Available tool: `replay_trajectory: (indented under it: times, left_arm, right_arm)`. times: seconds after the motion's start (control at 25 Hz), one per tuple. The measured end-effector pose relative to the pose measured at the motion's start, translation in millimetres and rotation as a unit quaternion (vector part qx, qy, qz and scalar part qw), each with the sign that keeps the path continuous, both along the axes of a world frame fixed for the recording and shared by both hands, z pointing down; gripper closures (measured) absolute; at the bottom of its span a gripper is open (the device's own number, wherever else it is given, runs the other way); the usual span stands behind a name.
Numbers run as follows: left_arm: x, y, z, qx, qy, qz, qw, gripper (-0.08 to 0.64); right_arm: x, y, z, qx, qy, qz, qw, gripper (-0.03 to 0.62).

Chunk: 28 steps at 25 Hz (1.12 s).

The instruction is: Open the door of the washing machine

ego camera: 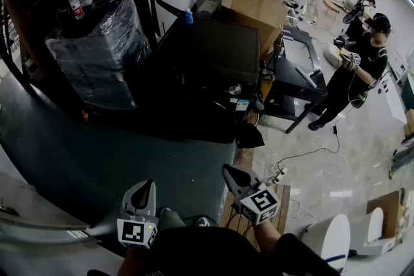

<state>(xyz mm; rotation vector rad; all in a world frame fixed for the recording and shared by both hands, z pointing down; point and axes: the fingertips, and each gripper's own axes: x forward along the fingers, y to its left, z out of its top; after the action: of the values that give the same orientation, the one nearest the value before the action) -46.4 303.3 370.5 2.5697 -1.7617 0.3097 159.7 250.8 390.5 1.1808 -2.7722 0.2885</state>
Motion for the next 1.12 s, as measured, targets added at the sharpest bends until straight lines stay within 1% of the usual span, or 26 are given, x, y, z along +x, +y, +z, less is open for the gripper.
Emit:
replay_trajectory:
  times: [0.16, 0.28, 0.36, 0.44, 0.48, 0.56, 0.64, 0.68, 0.76, 0.84, 1.0, 1.12]
  left_arm:
    - [-1.0, -2.2, 4.4, -0.009, 0.008, -0.001, 0.9999, 0.543]
    - [1.4, -10.6, 6.6, -0.006, 0.014, 0.019, 0.9997, 0.541]
    - [3.2, -19.6, 11.5, -0.010, 0.018, 0.035, 0.9992, 0.540]
    - [2.8, -30.0, 17.7, -0.022, 0.013, 0.053, 0.9982, 0.540]
    - [1.6, -36.4, 20.2, -0.028, 0.008, 0.062, 0.9976, 0.540]
    - [-1.9, -52.9, 22.8, -0.038, -0.002, 0.080, 0.9961, 0.538]
    - [-5.4, -73.2, 23.1, -0.049, -0.003, 0.099, 0.9939, 0.533]
    - [-7.6, -84.5, 23.5, -0.054, -0.003, 0.111, 0.9924, 0.516]
    - [-14.4, -109.1, 25.4, -0.048, 0.002, 0.139, 0.9891, 0.446]
    - [-22.8, -133.8, 27.5, -0.041, 0.006, 0.169, 0.9848, 0.443]
    - [-38.9, -176.7, 34.8, -0.064, -0.008, 0.226, 0.9721, 0.440]
    - [-53.1, -207.6, 39.3, -0.070, -0.019, 0.259, 0.9631, 0.438]
  right_arm:
    - [-1.3, -4.7, -2.5, 0.009, -0.004, -0.005, 1.000, 0.589]
    - [-4.6, -12.7, -2.2, 0.023, 0.001, 0.002, 1.000, 0.588]
    - [-6.9, -22.0, 1.8, 0.021, 0.008, 0.016, 1.000, 0.584]
    - [-10.7, -31.8, 7.0, 0.015, 0.010, 0.028, 0.999, 0.477]
    - [-12.8, -37.0, 8.8, 0.013, 0.010, 0.036, 0.999, 0.458]
    - [-16.5, -49.4, 10.9, 0.010, 0.013, 0.053, 0.998, 0.448]
    - [-20.0, -64.0, 10.4, 0.011, 0.019, 0.073, 0.997, 0.419]
    - [-22.3, -71.7, 10.1, 0.010, 0.021, 0.083, 0.996, 0.415]
    - [-28.9, -86.7, 10.1, 0.006, 0.024, 0.106, 0.994, 0.403]
    - [-37.2, -100.1, 10.4, 0.002, 0.028, 0.132, 0.991, 0.402]
    - [-50.3, -122.4, 18.4, -0.015, 0.032, 0.186, 0.982, 0.394]
    - [-63.0, -142.8, 23.6, -0.021, 0.033, 0.222, 0.974, 0.393]
